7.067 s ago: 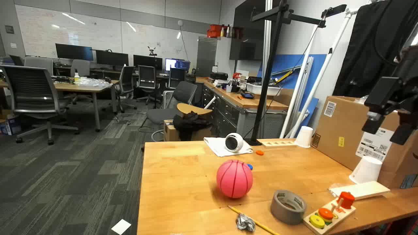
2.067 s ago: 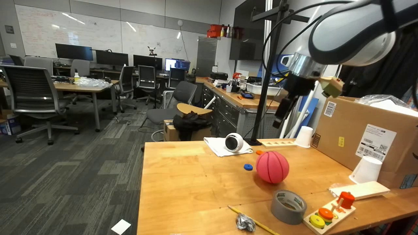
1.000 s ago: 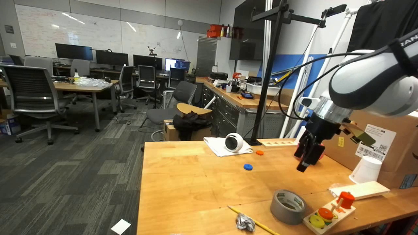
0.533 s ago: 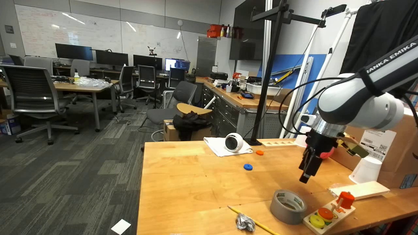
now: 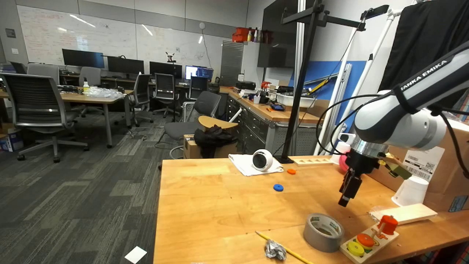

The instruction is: Move the basketball to the right

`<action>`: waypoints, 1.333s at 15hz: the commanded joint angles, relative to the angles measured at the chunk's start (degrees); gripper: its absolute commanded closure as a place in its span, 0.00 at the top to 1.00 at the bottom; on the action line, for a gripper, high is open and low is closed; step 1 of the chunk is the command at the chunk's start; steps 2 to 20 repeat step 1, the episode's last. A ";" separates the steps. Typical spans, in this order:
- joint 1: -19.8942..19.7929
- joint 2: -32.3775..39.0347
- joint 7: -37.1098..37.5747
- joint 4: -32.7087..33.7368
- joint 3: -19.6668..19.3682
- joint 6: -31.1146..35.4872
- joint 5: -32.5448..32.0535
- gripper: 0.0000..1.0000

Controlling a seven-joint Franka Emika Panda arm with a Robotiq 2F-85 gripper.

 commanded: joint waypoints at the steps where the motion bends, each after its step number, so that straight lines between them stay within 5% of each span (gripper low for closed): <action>1: -1.12 -0.02 0.21 -0.04 1.18 -0.10 -0.22 1.00; 20: -1.12 -0.02 0.21 -0.04 1.18 -0.10 -0.22 1.00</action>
